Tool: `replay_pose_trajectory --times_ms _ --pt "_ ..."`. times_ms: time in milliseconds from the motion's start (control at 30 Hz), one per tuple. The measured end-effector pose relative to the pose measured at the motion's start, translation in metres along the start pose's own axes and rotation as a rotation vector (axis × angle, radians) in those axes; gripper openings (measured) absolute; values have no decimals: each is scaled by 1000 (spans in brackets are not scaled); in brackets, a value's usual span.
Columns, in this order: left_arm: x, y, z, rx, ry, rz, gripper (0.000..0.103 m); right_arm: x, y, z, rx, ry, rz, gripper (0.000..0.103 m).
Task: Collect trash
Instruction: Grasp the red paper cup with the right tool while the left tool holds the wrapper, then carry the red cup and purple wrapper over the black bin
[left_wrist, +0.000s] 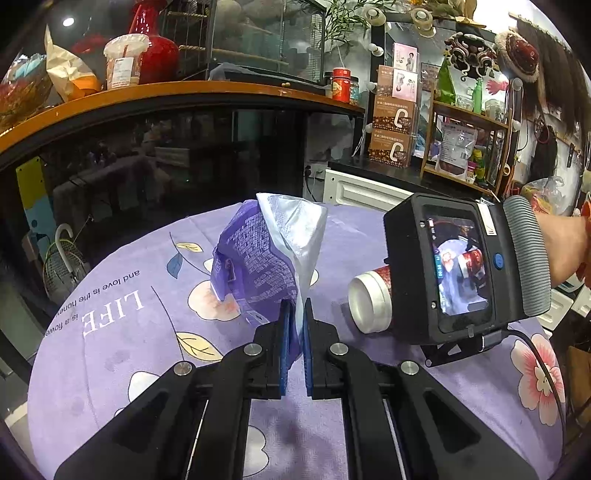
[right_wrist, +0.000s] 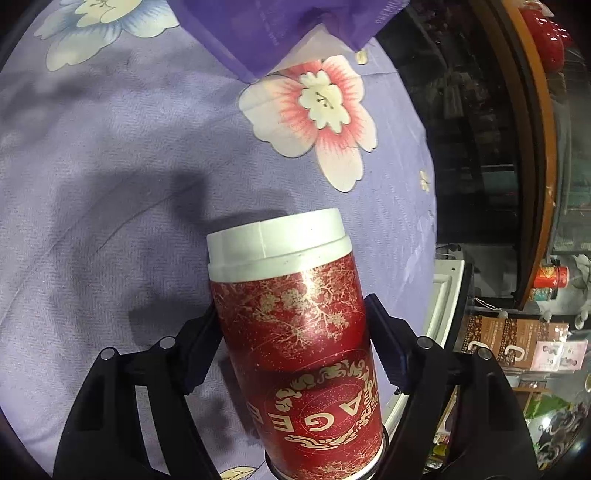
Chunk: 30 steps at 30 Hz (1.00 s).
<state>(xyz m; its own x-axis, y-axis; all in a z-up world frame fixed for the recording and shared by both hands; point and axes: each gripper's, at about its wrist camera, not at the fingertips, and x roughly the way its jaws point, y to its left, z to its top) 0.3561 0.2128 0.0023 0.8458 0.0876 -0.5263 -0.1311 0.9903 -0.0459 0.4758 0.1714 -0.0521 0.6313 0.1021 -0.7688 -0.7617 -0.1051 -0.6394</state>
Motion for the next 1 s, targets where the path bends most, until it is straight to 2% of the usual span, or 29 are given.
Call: replay_pose_trajectory --times_ms 300,633,733,1000 --pt "1 -4 -2 9 -1 -2 7 -43 -14 -30 193 -104 -84 71" --pt "6 -18 -5 37 -6 -14 7 -125 -13 -112 569 -281 -165 69" --pt "8 -28 -7 60 2 -3 7 -145 -6 -135 657 -319 -149 69" --pt "-17 -73 -4 106 -5 -77 7 -186 26 -195 839 -376 -179 69"
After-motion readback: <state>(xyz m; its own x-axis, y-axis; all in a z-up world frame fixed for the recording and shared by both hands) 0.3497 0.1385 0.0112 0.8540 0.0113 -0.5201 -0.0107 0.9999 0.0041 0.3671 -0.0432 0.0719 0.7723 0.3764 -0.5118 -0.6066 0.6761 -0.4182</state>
